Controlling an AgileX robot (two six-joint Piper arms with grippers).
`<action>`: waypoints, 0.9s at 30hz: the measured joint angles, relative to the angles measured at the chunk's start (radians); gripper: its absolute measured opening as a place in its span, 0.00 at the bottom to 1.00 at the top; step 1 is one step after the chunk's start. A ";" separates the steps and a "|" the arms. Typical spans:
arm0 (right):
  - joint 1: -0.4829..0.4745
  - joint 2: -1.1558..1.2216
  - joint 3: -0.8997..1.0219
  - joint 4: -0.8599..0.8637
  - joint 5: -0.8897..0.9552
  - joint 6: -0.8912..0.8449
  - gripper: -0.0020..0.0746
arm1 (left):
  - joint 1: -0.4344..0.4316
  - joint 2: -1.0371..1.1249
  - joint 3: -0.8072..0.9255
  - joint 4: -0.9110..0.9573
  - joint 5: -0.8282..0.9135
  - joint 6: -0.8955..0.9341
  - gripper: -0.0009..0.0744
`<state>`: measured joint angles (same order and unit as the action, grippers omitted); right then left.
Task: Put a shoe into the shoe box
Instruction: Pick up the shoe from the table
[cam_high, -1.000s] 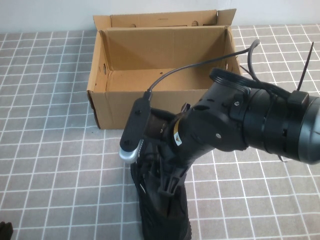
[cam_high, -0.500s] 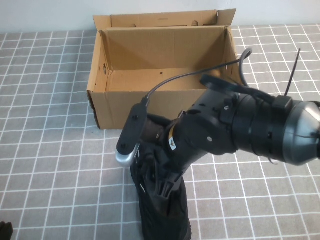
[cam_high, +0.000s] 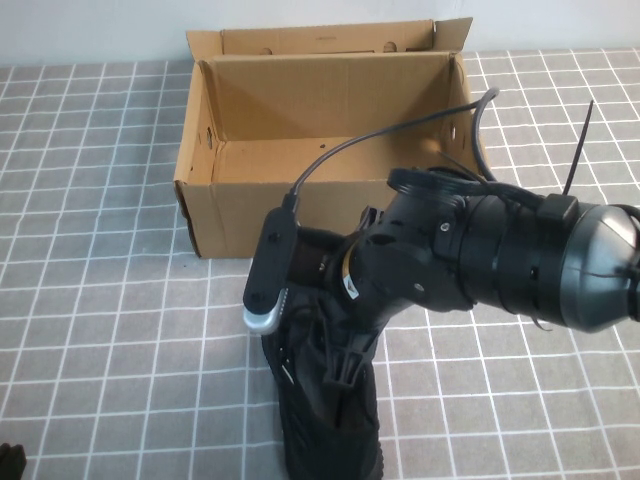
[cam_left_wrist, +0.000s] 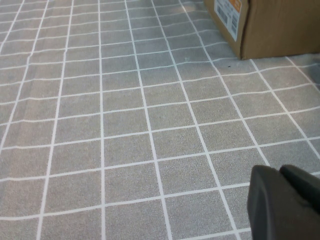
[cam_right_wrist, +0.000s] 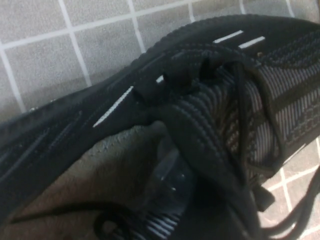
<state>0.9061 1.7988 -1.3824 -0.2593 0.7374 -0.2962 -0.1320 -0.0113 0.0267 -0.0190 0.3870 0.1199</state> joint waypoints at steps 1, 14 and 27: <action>0.000 0.000 0.000 0.000 -0.002 0.000 0.56 | 0.000 0.000 0.000 0.000 0.000 0.000 0.01; 0.000 0.000 0.000 0.092 -0.039 0.000 0.34 | 0.000 0.000 0.000 0.000 0.000 0.000 0.01; 0.002 -0.059 0.000 0.128 0.070 0.018 0.02 | 0.000 0.000 0.000 0.000 0.000 0.000 0.01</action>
<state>0.9082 1.7396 -1.3824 -0.1317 0.8075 -0.2786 -0.1320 -0.0113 0.0267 -0.0190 0.3870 0.1199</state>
